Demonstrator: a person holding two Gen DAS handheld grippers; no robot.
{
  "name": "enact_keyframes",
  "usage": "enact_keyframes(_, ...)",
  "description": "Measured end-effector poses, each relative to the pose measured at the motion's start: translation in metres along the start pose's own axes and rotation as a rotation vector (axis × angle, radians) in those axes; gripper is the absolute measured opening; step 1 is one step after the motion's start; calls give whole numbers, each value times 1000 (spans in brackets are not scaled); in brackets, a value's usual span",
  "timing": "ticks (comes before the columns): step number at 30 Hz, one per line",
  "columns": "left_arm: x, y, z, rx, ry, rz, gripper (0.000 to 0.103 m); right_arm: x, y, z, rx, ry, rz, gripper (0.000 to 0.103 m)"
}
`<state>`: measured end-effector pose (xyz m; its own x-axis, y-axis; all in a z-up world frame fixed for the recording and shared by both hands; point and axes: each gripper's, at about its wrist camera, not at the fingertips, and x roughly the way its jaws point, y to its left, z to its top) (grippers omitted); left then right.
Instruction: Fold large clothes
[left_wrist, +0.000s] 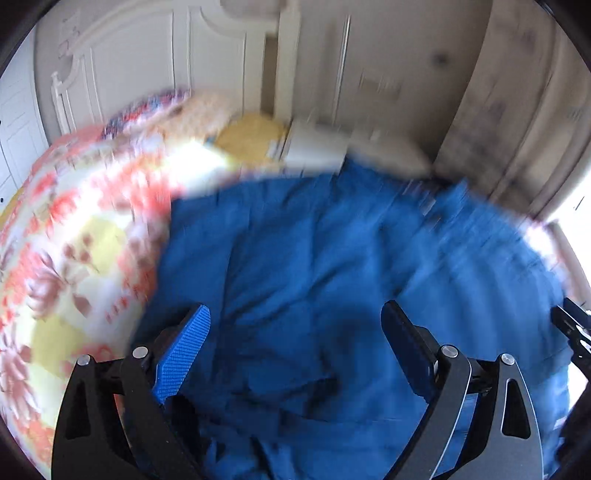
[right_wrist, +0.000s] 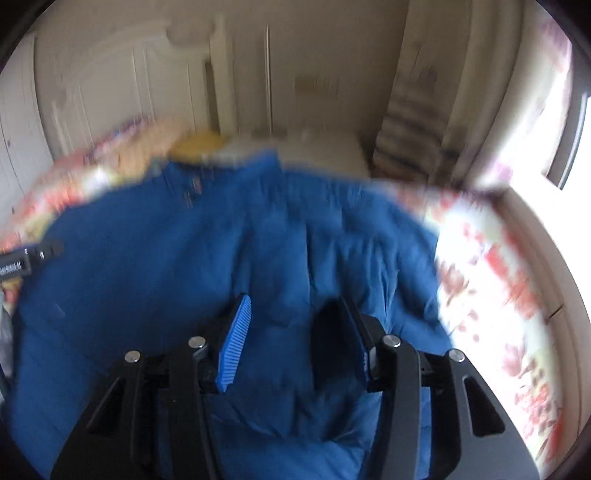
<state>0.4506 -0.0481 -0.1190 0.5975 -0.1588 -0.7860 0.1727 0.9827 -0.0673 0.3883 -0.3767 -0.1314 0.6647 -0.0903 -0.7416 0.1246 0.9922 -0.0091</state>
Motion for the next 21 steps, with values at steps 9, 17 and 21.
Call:
enact_keyframes(9, -30, 4, 20, 10, -91, -71, 96, -25, -22, 25, 42, -72, 73, 49)
enact_keyframes(17, 41, 1, 43, 19, 51, -11, 99, 39, -9, 43, -24, 39, 39, 51)
enact_keyframes(21, 41, 2, 38, 35, 35, -14, 99, 39, -14, 39, -17, 28, 76, 51)
